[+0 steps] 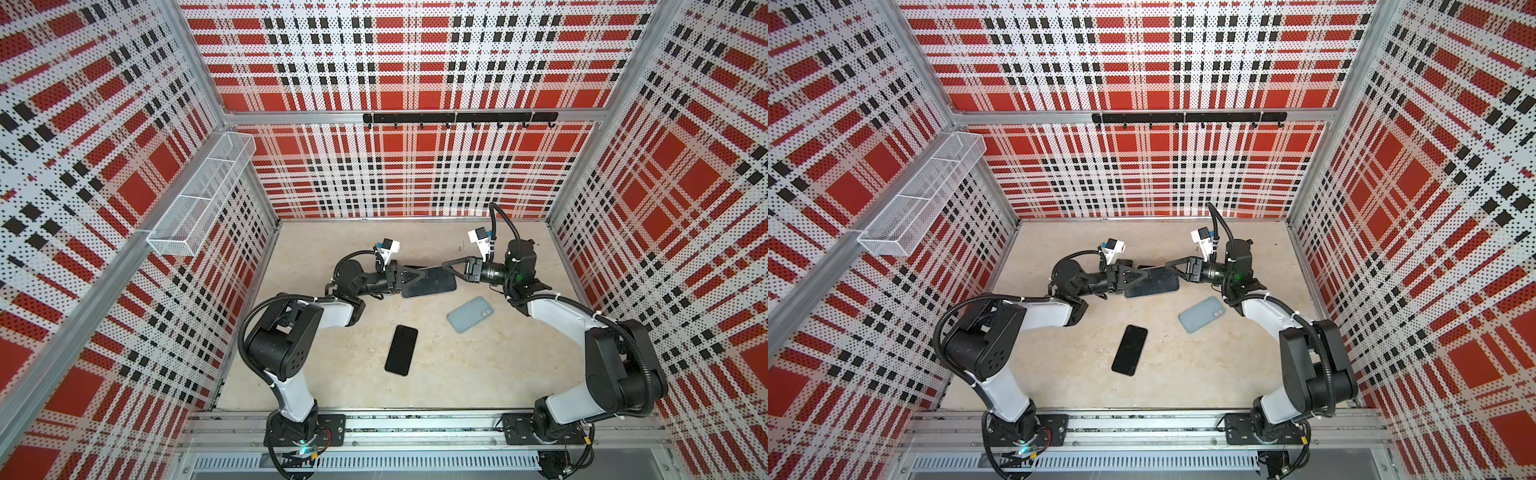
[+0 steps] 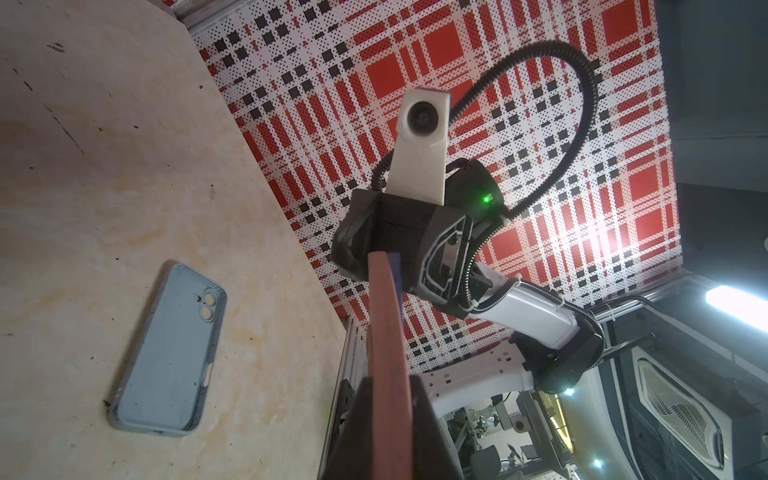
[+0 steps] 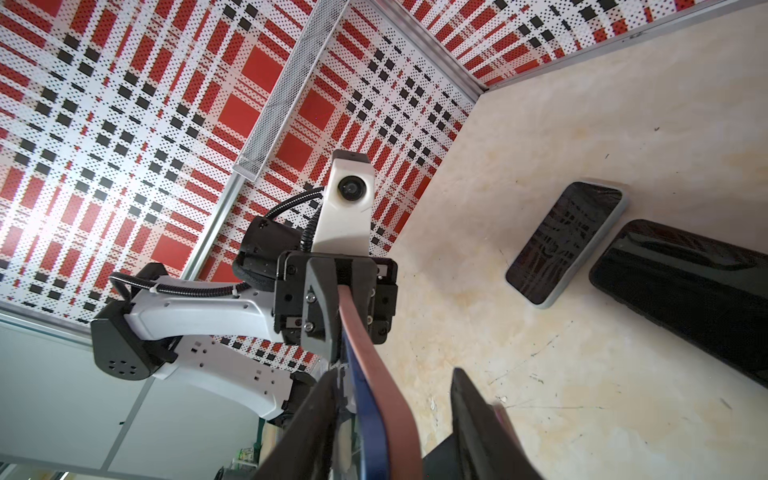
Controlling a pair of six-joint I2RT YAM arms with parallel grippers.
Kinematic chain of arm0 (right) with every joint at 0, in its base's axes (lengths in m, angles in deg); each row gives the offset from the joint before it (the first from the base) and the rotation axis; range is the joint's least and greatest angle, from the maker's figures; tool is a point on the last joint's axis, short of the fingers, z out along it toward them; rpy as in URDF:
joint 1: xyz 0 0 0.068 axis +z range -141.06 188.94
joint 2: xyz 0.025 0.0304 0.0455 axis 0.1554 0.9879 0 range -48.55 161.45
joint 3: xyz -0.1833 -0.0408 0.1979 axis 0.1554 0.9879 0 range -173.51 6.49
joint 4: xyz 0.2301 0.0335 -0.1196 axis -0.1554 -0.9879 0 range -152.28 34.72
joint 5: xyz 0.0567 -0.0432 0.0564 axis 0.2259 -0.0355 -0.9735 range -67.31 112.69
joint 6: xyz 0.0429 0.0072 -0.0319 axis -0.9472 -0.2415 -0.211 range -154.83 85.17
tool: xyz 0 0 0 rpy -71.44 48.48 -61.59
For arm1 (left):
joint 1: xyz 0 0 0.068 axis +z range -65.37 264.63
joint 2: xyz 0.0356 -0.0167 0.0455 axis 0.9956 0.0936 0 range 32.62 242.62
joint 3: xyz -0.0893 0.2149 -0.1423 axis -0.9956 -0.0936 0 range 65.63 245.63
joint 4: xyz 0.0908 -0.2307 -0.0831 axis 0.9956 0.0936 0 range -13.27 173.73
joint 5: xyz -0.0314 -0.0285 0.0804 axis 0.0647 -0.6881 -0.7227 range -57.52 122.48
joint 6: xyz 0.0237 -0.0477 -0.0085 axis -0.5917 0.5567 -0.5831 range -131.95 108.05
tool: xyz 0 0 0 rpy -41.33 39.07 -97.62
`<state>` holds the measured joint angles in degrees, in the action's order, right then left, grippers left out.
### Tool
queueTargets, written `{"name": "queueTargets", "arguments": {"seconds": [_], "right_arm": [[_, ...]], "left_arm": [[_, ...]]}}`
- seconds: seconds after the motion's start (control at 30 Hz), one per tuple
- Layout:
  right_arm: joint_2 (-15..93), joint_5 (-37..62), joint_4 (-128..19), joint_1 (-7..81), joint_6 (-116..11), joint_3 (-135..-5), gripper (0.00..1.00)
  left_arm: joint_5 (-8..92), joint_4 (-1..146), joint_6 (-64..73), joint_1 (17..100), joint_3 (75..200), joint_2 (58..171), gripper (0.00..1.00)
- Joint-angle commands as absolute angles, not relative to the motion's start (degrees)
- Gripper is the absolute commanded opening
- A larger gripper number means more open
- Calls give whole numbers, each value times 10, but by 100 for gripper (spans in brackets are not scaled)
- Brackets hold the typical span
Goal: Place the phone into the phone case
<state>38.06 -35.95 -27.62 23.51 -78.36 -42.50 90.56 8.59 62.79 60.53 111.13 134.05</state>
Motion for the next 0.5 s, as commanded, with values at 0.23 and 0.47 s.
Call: {"name": "queueTargets", "arguments": {"seconds": [0.23,0.47], "right_arm": [[369,-359,-196,238,-815,-411,18],[364,-332,-262,238,-754,-419,0]], "left_arm": [[906,94,616,602,1133,1334,0],[906,116,599,602,1133,1327,0]]}}
